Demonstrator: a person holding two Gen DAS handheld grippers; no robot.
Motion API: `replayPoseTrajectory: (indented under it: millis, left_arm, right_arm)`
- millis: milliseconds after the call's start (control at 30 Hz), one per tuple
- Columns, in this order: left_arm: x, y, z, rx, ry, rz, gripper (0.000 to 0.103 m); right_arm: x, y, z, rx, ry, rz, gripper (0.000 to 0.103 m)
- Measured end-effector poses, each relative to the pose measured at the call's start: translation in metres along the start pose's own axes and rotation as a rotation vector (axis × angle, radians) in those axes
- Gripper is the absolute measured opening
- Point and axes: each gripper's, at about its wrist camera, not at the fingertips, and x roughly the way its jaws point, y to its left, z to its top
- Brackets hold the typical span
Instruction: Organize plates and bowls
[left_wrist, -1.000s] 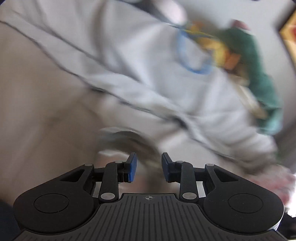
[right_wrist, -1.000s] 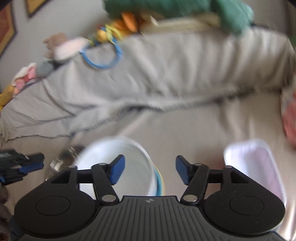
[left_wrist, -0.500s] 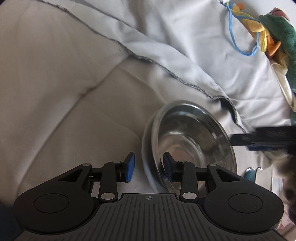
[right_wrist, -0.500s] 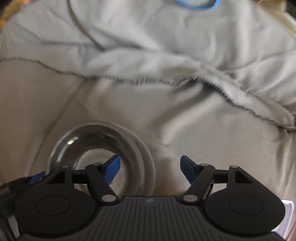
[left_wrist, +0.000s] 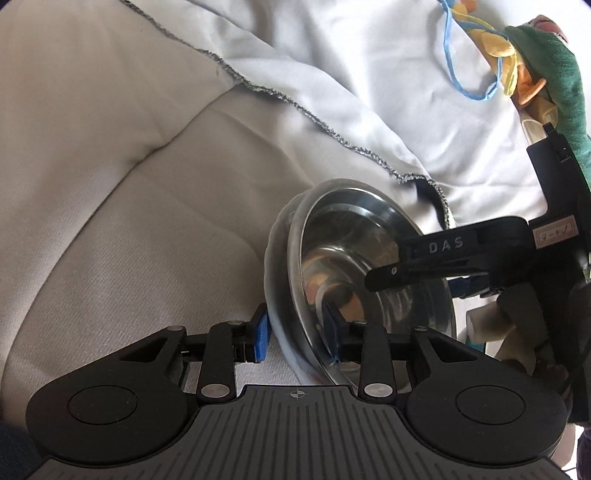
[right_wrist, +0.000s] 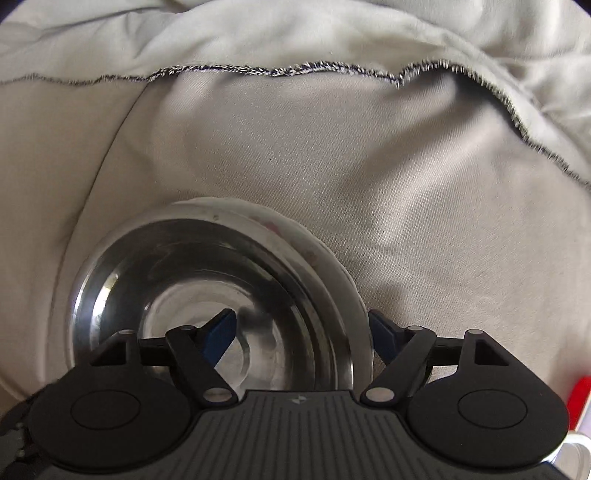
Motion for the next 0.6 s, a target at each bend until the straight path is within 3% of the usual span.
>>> replayPoseTrajectory:
  millis: [167,233,467,533,600]
  left_arm:
    - [-0.006,0.006,0.002,-0.007,-0.051,0.054,0.035]
    - [-0.007,0.011,0.004,-0.031,-0.061,0.049,0.035]
    - [-0.008,0.016,0.007,-0.042,-0.088,0.021,0.035]
    - [-0.019,0.018,0.006,-0.060,-0.157,0.019,0.035]
    - [-0.036,0.017,0.005,-0.072,-0.257,0.015,0.035]
  right_arm:
    - [-0.004,0.004,-0.005,0.038,-0.001,0.051,0.080]
    - [-0.005,0.006,-0.004,0.038,0.007,0.084,0.080]
    - [-0.010,0.012,-0.014,0.018,-0.024,0.069,0.079]
    - [-0.025,0.009,-0.021,0.035,-0.084,0.059,0.078]
    - [-0.058,0.009,-0.036,-0.008,-0.212,0.029,0.078]
